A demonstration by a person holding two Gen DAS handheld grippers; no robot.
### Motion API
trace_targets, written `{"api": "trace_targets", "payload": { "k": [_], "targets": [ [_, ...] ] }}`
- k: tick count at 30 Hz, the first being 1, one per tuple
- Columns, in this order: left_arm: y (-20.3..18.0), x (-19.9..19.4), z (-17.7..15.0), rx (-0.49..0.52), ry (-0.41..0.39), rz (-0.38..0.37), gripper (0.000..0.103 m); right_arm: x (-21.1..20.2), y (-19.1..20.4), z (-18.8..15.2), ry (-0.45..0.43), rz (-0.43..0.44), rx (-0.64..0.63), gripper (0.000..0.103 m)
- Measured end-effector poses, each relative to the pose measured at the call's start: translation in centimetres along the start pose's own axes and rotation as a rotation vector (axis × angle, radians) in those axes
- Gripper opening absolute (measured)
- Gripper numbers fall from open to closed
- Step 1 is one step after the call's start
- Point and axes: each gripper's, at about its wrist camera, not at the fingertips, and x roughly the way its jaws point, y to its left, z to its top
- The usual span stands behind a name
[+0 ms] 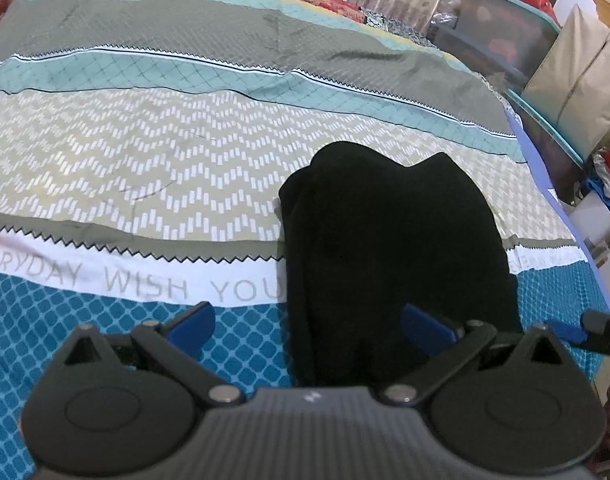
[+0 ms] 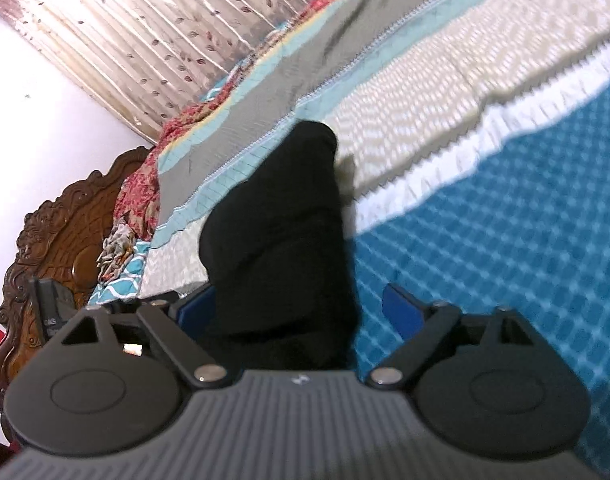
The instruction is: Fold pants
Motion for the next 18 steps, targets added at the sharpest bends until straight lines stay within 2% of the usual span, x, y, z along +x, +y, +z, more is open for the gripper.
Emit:
{"api": "trace_targets", "payload": {
  "k": [5,15,18],
  "targets": [
    [0.4,1.0,0.5,-0.039,0.018,-0.046,0.103,1.9,0.7,0.9,0.022,-0.012,-0.063,0.090],
    [0.6,5.9,-0.1,-0.190,0.149,-0.235,0.103,6.5,-0.5,2.1,0.111,0.007,-0.051,0.090],
    [1.0,6.7,-0.6,-0.231,0.133,-0.265,0.102,8.5,-1.3,2.4,0.155,0.021,-0.025,0.091]
  ]
}}
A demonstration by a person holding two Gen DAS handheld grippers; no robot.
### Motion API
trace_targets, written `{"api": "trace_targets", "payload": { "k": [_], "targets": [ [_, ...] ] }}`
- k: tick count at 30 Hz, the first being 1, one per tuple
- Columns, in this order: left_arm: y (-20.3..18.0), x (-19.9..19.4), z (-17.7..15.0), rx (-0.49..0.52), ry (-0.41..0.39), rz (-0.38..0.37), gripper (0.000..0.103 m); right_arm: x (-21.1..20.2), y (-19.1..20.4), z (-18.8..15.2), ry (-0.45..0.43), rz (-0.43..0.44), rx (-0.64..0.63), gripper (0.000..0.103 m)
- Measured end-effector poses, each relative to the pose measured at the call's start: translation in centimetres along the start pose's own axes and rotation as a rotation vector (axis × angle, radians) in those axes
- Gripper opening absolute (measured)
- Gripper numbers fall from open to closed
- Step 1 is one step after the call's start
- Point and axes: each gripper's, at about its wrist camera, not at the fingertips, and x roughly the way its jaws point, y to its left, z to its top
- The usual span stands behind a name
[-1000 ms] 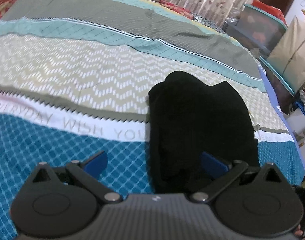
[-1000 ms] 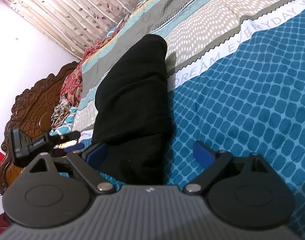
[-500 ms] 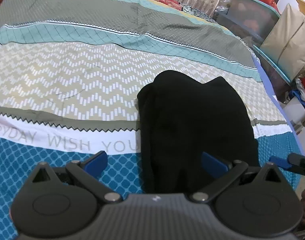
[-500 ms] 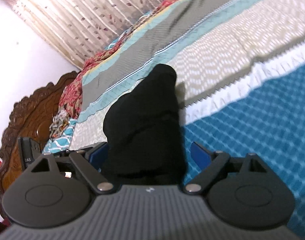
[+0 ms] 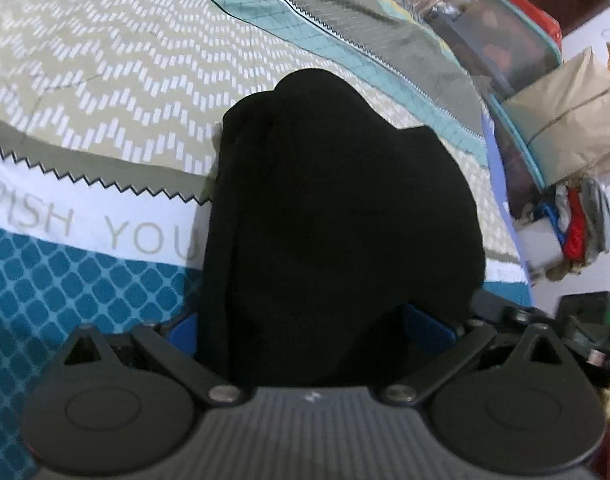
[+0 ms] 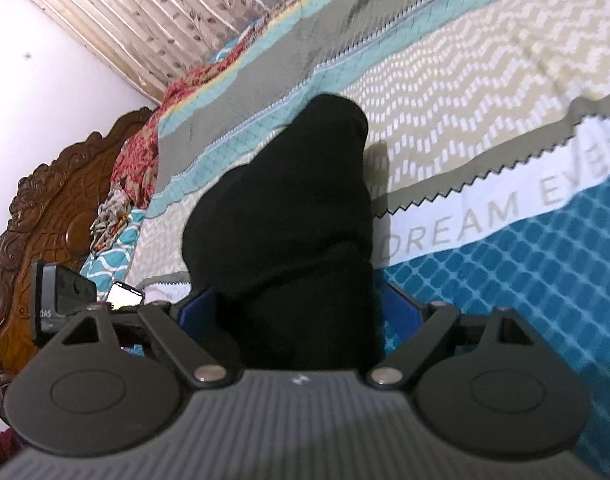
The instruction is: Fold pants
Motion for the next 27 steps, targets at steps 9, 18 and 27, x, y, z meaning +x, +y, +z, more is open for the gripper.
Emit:
{"api": "trace_targets", "payload": {
  "k": [9,18,27],
  "targets": [
    [-1.3,-1.5,1.4,-0.033,-0.055,-0.008,0.043,1.4,1.3,1.2,0.019,0.118,0.077,0.068],
    [-7.8,-3.2,8.9,0.187,-0.263,0.002,0.042,-1.4,6.3,8.4,-0.205,0.138,-0.148,0.061],
    [-7.2,3.9,15.0,0.195,-0.250,0.069,0.043,3.3,3.6,13.6,-0.253,0.026,-0.208,0.061]
  ]
}}
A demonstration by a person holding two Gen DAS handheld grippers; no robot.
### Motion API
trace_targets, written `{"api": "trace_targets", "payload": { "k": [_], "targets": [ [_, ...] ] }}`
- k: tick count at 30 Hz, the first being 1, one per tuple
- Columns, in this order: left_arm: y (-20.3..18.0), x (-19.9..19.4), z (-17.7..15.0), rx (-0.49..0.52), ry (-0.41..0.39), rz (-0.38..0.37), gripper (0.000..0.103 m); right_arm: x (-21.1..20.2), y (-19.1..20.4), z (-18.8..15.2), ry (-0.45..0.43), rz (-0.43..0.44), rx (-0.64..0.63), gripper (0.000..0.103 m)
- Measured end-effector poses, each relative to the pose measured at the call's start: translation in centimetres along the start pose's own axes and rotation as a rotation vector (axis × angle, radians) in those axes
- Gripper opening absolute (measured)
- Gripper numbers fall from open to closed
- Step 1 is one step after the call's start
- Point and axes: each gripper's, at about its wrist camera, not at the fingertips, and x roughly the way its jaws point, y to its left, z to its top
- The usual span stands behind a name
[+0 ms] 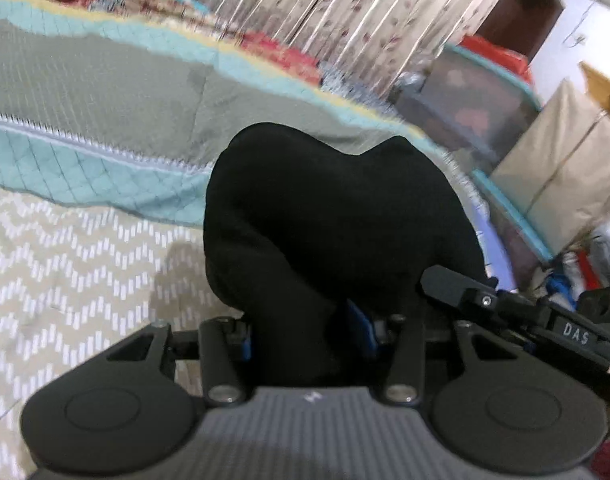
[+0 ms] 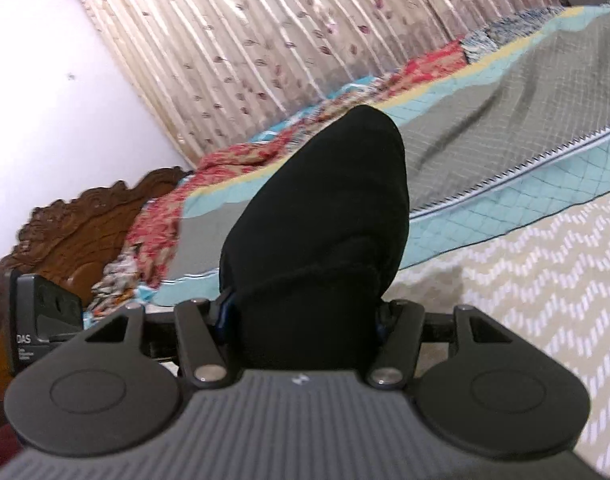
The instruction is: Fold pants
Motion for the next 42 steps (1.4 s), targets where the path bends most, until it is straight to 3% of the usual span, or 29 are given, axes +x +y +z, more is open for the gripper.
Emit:
{"api": "trace_targets", "payload": {
  "k": [4,6,8,10,13,16,19,24,34,42],
  "targets": [
    [1.5,4.6,-1.6,-0.011,0.093,0.091,0.043,3.0,-3.0,-1.8,0.080,-0.079,0.062,0.061],
    [1.9,5.3,-2.8,0.008,0.099,0.159,0.057,3.9,-4.1,-3.1,0.112,-0.140,0.085,0.063],
    [1.3,4.8,-3.3,0.027,0.089,0.206,0.072,3.7,-4.8,-3.4,0.123,-0.188,0.137,0.074],
    [0.6,4.1,-3.4,0.041,0.090,0.257,0.074,3.0,-4.5,-3.1,0.127,-0.218,0.160,0.079],
    [-0.5,2.5,-3.5,0.059,0.100,0.330,0.077,1.3,-1.7,-2.7,0.104,-0.308,0.055,0.080],
    [-1.9,0.3,-4.1,0.081,0.088,0.398,0.088,-2.0,1.0,-3.3,0.032,-0.396,-0.031,0.086],
    [-3.1,-2.0,-5.4,0.103,0.081,0.437,0.098,-5.3,2.2,-4.9,0.004,-0.430,-0.023,0.086],
    [-4.9,-5.2,-8.1,0.133,0.077,0.493,0.103,-9.7,3.6,-8.0,-0.004,-0.436,0.018,0.087],
    [-8.0,-9.8,-12.2,0.150,0.096,0.512,0.103,-12.3,6.1,-12.3,0.048,-0.428,0.037,0.091],
    [-10.4,-11.2,-14.2,0.201,0.098,0.542,0.103,-14.8,7.6,-14.5,0.047,-0.445,0.062,0.097]
  ]
}}
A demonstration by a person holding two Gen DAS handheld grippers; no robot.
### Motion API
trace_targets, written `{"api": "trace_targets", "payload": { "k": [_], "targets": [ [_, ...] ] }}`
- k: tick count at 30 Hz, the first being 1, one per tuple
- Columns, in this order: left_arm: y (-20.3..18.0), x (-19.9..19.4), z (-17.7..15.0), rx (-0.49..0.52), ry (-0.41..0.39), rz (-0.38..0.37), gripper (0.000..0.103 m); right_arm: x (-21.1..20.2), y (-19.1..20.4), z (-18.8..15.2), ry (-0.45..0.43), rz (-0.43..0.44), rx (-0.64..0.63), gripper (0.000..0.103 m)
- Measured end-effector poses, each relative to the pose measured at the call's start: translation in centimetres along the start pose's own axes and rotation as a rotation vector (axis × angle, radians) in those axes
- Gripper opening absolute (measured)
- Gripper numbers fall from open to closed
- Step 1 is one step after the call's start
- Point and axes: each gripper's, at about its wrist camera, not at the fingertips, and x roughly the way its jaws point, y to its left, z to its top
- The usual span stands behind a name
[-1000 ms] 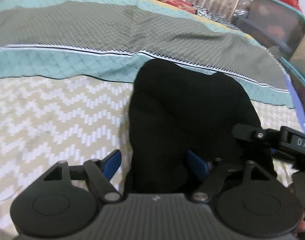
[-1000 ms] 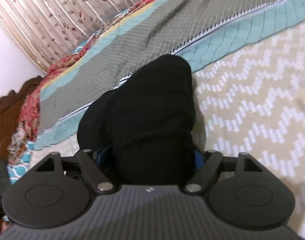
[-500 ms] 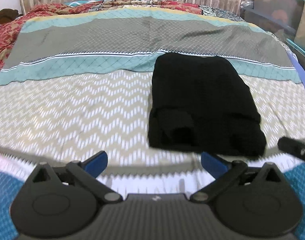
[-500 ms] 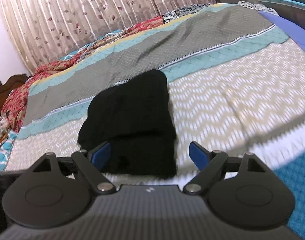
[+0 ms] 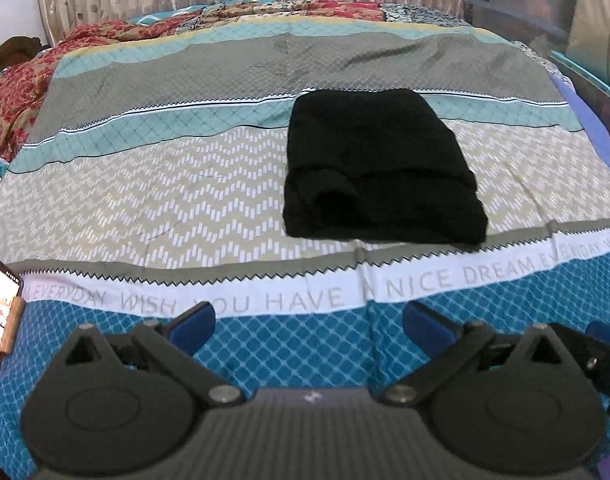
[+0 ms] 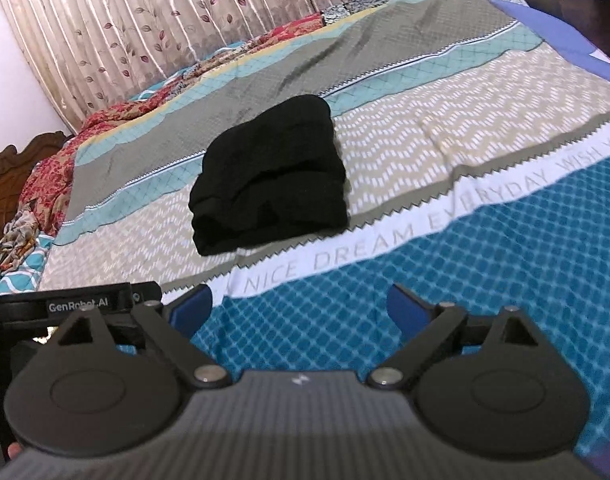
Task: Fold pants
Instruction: 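Release the bundle and lift both grippers away from it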
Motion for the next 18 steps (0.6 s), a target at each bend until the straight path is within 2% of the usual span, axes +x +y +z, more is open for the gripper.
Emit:
{"api": "trace_targets", "payload": {
  "k": [6,12,18],
  "targets": [
    [-1.5,-1.3,-1.0,0.054,-0.015,0.047,0.103,-1.1,-0.2,-1.7,0.007,-0.033,0.021,0.098],
    [-2.7,-2.5,-1.8,0.076,-0.030,0.040,0.103,-1.9,0.0,-2.9,0.027,-0.035,0.017,0.098],
    [-3.5,-3.1,-2.1,0.098,-0.048,0.071,0.103,-2.3,-0.2,-3.4,0.028,-0.041,0.036,0.098]
  ]
}}
